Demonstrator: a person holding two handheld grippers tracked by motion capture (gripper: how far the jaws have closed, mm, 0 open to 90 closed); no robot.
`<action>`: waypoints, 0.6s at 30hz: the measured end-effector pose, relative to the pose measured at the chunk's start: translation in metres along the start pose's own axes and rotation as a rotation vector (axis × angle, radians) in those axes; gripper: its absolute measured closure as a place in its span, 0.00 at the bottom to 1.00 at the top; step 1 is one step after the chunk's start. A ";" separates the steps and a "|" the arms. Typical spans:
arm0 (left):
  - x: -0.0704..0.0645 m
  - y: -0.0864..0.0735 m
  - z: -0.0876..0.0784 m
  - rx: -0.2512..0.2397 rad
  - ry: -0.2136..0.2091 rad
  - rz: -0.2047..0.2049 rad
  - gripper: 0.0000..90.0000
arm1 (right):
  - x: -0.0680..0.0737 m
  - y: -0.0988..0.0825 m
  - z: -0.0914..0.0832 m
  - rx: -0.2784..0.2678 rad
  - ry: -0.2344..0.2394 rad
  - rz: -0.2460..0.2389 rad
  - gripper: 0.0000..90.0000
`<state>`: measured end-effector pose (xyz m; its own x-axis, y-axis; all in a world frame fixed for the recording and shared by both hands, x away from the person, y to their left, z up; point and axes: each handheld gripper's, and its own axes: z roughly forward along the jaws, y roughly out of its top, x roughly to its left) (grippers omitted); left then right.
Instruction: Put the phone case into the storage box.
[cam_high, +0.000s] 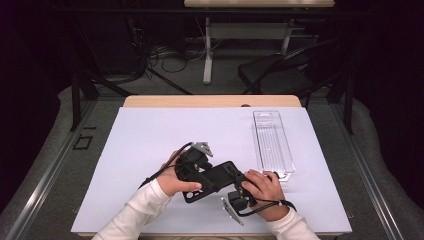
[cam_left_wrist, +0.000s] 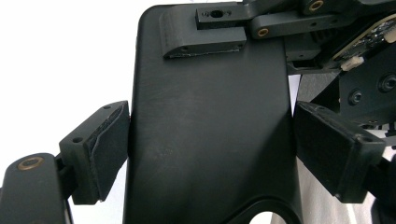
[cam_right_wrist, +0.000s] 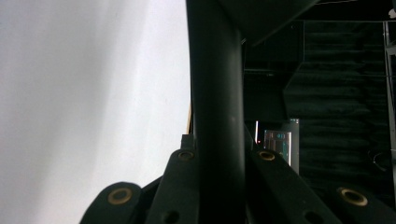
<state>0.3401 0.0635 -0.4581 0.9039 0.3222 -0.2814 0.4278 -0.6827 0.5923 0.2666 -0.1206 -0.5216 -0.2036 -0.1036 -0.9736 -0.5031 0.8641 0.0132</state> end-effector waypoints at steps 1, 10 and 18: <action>0.000 0.000 0.000 -0.003 0.000 0.001 0.15 | 0.000 0.000 0.000 0.000 0.000 0.001 0.97; -0.001 -0.001 0.000 -0.020 0.009 0.013 0.15 | 0.000 -0.001 0.000 0.006 0.008 0.003 0.97; -0.001 -0.001 -0.005 -0.056 0.030 0.015 0.15 | 0.002 -0.003 0.002 0.014 0.024 0.015 0.97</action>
<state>0.3392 0.0674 -0.4543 0.9093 0.3328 -0.2499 0.4132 -0.6501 0.6377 0.2697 -0.1223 -0.5244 -0.2314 -0.1024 -0.9675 -0.4878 0.8726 0.0243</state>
